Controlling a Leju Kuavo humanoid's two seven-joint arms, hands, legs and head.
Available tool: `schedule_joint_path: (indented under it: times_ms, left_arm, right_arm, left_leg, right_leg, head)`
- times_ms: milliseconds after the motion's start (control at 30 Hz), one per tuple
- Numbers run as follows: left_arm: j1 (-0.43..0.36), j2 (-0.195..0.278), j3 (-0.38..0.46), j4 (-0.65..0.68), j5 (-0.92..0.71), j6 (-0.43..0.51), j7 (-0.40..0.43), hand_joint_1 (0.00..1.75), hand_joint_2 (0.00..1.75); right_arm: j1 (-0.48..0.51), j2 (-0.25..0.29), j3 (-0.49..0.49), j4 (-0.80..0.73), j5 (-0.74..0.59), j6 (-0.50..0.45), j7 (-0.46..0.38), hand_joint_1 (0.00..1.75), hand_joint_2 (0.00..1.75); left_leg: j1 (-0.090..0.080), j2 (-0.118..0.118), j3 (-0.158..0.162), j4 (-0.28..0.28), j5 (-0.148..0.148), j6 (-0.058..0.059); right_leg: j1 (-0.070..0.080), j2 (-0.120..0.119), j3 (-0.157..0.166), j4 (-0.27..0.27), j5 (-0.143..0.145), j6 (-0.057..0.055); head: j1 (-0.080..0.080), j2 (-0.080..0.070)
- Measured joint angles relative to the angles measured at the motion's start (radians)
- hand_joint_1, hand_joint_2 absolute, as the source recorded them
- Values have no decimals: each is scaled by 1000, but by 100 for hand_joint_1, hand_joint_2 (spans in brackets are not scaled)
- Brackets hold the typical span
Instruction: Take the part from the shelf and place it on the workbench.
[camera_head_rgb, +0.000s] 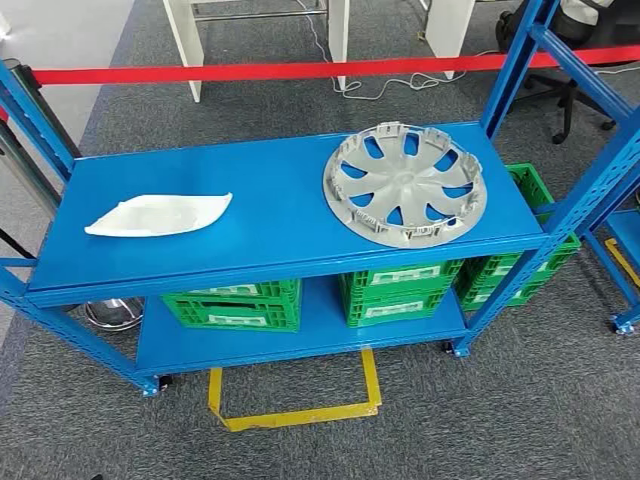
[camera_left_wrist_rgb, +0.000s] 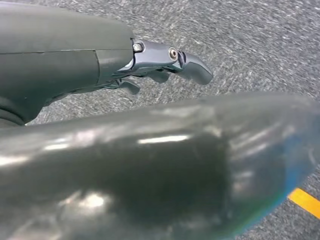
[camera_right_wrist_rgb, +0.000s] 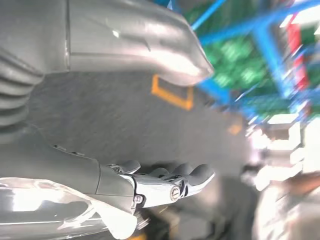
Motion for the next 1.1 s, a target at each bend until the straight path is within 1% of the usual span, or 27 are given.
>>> schedule_joint_path:
  times_ms: [100,200,267,300,333,367,433,467,500,533,567,600,633,667,700,767,800,833,867,933,967,1000,1033,1067,1100]
  left_arm:
    - [0,0,0,0,-15,-7,-4,0,0]
    - [0,0,0,0,-41,-15,-6,0,0]
    - [0,0,0,0,-60,-17,-5,0,0]
    - [0,-1,0,0,-70,-18,-4,0,0]
    - [0,-1,0,0,-81,-18,-3,0,0]
    - [1,-2,0,0,-92,-19,-1,0,0]
    - [2,-4,0,0,-112,-21,5,0,0]
    - [3,-6,0,0,-122,-22,8,0,0]
    - [4,-6,0,0,-132,-23,10,0,0]
    - [5,-7,0,0,-142,-23,13,0,0]
    - [5,-7,0,0,-153,-24,15,0,0]
    - [6,-8,0,0,-163,-24,16,0,0]
    - [6,-8,0,0,-173,-25,18,0,0]
    - [6,-8,0,0,-183,-25,20,0,0]
    - [5,-8,0,0,-191,-25,22,0,0]
    - [5,-8,0,0,-201,-26,26,0,0]
    - [6,-8,0,0,-203,-26,27,0,0]
    - [6,-8,0,0,-203,-26,28,0,0]
    - [5,-8,0,0,-204,-26,28,0,0]
    - [6,-8,0,0,-204,-26,28,0,0]
    - [8,-8,0,0,-204,-26,28,0,0]
    - [9,-9,0,0,-204,-26,28,0,0]
    - [10,-9,0,0,-204,-26,28,0,0]
    - [10,-8,0,0,-204,-26,28,0,0]
    - [10,-8,0,0,-204,-26,28,0,0]
  right_arm:
    - [16,2,36,-56,42,1,-3,0,0]
    - [35,5,91,-129,110,2,4,0,0]
    - [43,6,126,-170,160,2,17,0,0]
    - [47,6,144,-191,188,2,25,0,0]
    - [51,6,161,-210,217,2,34,0,0]
    - [55,6,178,-229,246,2,43,0,0]
    - [64,6,210,-260,299,2,62,0,0]
    - [69,6,227,-275,327,2,71,0,0]
    - [74,6,243,-290,355,2,81,0,0]
    - [79,6,259,-306,383,2,90,0,0]
    - [82,6,275,-321,411,1,99,0,0]
    - [85,6,290,-336,437,1,108,0,0]
    - [87,6,305,-349,464,1,117,0,0]
    - [89,6,318,-361,490,0,125,0,0]
    - [92,6,330,-371,512,0,133,0,0]
    - [99,7,346,-391,539,-2,141,0,0]
    - [101,8,352,-398,544,-2,142,0,0]
    - [102,9,357,-405,547,-2,143,0,0]
    - [102,9,362,-410,548,-2,144,0,0]
    - [102,10,371,-416,551,-2,144,0,0]
    - [103,10,374,-417,552,-2,145,0,0]
    - [103,10,376,-417,552,-2,146,0,0]
    - [103,10,377,-418,552,-2,146,0,0]
    - [103,11,378,-419,552,-2,147,0,0]
    - [103,11,378,-420,552,-2,147,0,0]
  left_leg:
    - [-1,0,-1,3,-1,2]
    - [-3,0,-3,7,-3,8]
    - [-2,0,0,-1,2,16]
    - [1,2,3,-10,7,22]
    - [4,3,6,-19,12,28]
    - [7,4,8,-25,16,32]
    - [6,6,8,-27,17,34]
    - [6,6,8,-27,17,33]
    - [6,6,9,-27,15,32]
    - [8,6,12,-26,14,29]
    - [9,5,15,-25,11,25]
    - [10,5,18,-23,6,19]
    - [9,4,19,-18,2,12]
    - [8,4,18,-14,-1,4]
    - [6,4,16,-12,-2,-2]
    - [7,4,13,-10,-3,-12]
    - [9,4,10,-3,-9,-16]
    - [10,4,1,18,-24,-20]
    - [11,3,-18,61,-48,-23]
    - [11,3,-81,194,-107,-27]
    - [11,3,-111,252,-124,-27]
    - [11,3,-128,280,-122,-26]
    - [10,3,-127,270,-101,-23]
    - [9,2,-110,223,-63,-17]
    - [7,1,-84,155,-23,-11]
  right_leg:
    - [-2,0,0,0,1,1]
    - [-4,0,1,-2,3,7]
    - [-5,0,2,-7,4,13]
    - [-5,0,-1,-1,-2,15]
    - [-4,0,-13,22,-19,16]
    - [-3,0,-36,68,-45,16]
    - [-1,0,-101,201,-105,17]
    - [-1,0,-128,252,-117,18]
    - [-1,0,-139,269,-110,18]
    - [-2,-1,-131,246,-83,19]
    - [-2,-2,-106,187,-42,18]
    - [-2,-3,-74,120,-11,18]
    - [-2,-3,-46,61,8,15]
    - [0,-3,-29,27,15,10]
    - [2,-2,-23,15,10,4]
    - [4,0,-24,15,10,-12]
    - [4,0,-24,14,10,-19]
    - [3,-1,-23,13,11,-26]
    - [2,-2,-22,12,11,-32]
    - [5,-2,-22,12,10,-39]
    - [7,-2,-21,12,9,-41]
    - [9,-1,-19,12,8,-43]
    - [10,0,-17,12,7,-44]
    - [12,2,-13,12,6,-44]
    - [12,3,-11,11,4,-44]
  head:
    - [0,0]
    - [0,0]
    - [0,0]
    - [0,0]
    - [2,0]
    - [3,0]
    - [5,0]
    - [5,0]
    - [5,0]
    - [5,0]
    - [5,0]
    - [5,0]
    - [6,0]
    - [5,0]
    - [5,0]
    - [5,0]
    - [5,0]
    - [3,0]
    - [2,0]
    - [0,0]
    - [0,0]
    - [0,0]
    - [0,0]
    - [0,0]
    - [0,0]
